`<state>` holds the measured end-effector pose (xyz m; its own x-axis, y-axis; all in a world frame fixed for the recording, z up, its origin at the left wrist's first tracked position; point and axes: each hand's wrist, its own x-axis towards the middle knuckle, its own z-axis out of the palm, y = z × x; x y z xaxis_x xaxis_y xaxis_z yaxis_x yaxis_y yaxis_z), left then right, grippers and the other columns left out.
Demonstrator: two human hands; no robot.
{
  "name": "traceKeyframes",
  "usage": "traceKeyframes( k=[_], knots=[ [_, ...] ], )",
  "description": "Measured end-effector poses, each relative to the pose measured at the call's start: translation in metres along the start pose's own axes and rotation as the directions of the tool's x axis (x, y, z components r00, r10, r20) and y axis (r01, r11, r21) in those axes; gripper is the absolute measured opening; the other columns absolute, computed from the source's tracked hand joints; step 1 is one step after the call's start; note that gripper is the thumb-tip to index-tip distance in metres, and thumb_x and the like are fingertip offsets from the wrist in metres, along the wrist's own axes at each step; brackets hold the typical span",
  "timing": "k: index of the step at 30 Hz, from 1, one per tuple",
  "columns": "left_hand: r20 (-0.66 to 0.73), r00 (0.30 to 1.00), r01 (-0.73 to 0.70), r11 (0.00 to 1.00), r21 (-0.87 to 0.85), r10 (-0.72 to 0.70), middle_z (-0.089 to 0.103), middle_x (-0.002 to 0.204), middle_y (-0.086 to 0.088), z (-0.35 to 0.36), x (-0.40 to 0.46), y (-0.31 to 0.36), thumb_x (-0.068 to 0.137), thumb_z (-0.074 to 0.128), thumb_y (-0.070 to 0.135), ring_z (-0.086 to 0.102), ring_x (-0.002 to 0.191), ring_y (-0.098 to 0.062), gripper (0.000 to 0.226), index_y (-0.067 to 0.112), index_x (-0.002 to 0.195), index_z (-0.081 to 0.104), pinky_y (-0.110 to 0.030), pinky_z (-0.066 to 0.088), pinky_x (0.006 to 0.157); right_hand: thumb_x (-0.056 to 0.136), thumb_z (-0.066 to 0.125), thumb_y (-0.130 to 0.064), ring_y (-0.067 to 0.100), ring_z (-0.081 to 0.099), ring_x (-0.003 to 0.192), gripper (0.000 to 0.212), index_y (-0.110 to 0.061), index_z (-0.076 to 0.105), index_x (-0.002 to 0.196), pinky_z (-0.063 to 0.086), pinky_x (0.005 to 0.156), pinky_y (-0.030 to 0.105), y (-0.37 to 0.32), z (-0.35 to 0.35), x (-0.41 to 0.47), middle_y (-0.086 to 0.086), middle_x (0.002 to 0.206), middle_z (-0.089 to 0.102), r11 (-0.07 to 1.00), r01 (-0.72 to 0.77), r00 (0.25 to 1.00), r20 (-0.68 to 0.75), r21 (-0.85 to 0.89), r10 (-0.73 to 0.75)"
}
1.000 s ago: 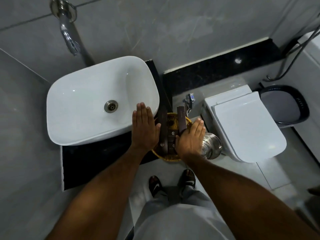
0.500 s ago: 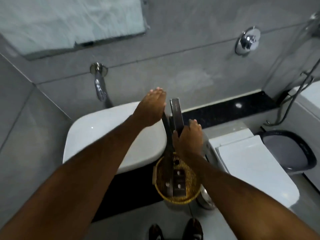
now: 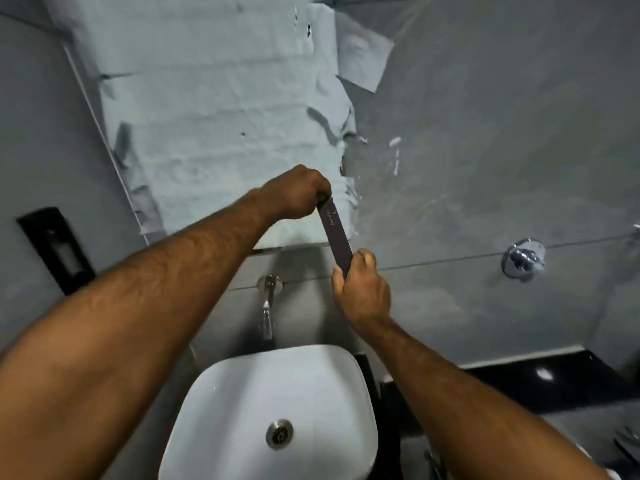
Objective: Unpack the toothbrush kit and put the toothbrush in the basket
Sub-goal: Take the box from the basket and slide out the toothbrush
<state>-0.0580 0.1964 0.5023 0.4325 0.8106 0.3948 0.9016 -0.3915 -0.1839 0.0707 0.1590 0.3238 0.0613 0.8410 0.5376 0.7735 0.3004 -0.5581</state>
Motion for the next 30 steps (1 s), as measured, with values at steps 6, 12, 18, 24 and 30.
traceKeyframes(
  k=[6,12,18,24,30],
  knots=[
    [0.117,0.993,0.042,0.998,-0.053,-0.036,0.066,0.126,-0.008,-0.052,0.016,-0.018,0.087,0.055,0.004,0.058,0.115,-0.027,0.035,0.011,0.120,0.067,-0.028,0.044,0.089,0.098,0.054,-0.038,0.033,0.069,0.091,0.044,-0.005,0.047,0.126,0.060,0.077,0.040,-0.028,-0.007,0.020,0.012,0.132,0.049,0.993,0.080,0.997,-0.029,0.088,-0.077],
    [0.086,0.992,0.116,0.954,-0.278,-0.095,0.072,0.081,0.003,-0.071,0.008,-0.018,0.081,0.058,0.002,0.063,0.070,-0.006,0.026,0.011,0.099,0.075,-0.013,0.048,0.060,0.098,0.052,-0.039,0.030,0.066,0.099,0.044,-0.008,0.046,0.129,0.057,0.077,0.033,-0.033,-0.004,0.022,0.010,0.130,0.049,0.982,0.078,0.997,-0.043,0.170,-0.071],
    [-0.010,0.864,0.339,0.596,-0.728,-0.504,0.069,0.084,-0.011,-0.021,-0.014,-0.018,0.077,0.050,0.019,0.069,0.076,-0.025,0.021,0.004,0.077,0.064,-0.037,0.062,0.055,0.097,0.055,-0.034,0.031,0.064,0.098,0.038,-0.010,0.050,0.127,0.049,0.078,0.033,-0.020,-0.015,0.035,0.012,0.124,0.054,0.983,0.133,0.989,0.050,0.125,-0.140],
    [0.420,0.682,0.351,-0.236,-0.906,-0.599,0.063,0.090,-0.014,0.079,-0.074,-0.029,0.083,0.046,0.020,0.066,0.078,-0.027,0.017,0.008,0.089,0.057,-0.037,0.059,0.058,0.090,0.056,-0.042,0.028,0.062,0.096,0.023,-0.027,0.055,0.108,0.053,0.075,0.041,0.002,-0.057,0.069,0.003,0.108,0.065,0.835,0.475,0.871,0.283,-0.276,-0.402],
    [0.647,0.647,0.115,-0.787,-0.606,-0.403,0.070,0.068,-0.016,0.160,-0.112,0.003,0.089,0.046,0.019,0.068,0.059,-0.023,0.025,-0.001,0.091,0.062,-0.034,0.060,0.053,0.091,0.056,-0.033,0.024,0.055,0.103,0.021,-0.034,0.059,0.112,0.048,0.076,0.043,-0.037,-0.069,0.094,-0.001,0.108,0.060,0.535,0.714,0.689,0.589,-0.452,-0.422]
  ],
)
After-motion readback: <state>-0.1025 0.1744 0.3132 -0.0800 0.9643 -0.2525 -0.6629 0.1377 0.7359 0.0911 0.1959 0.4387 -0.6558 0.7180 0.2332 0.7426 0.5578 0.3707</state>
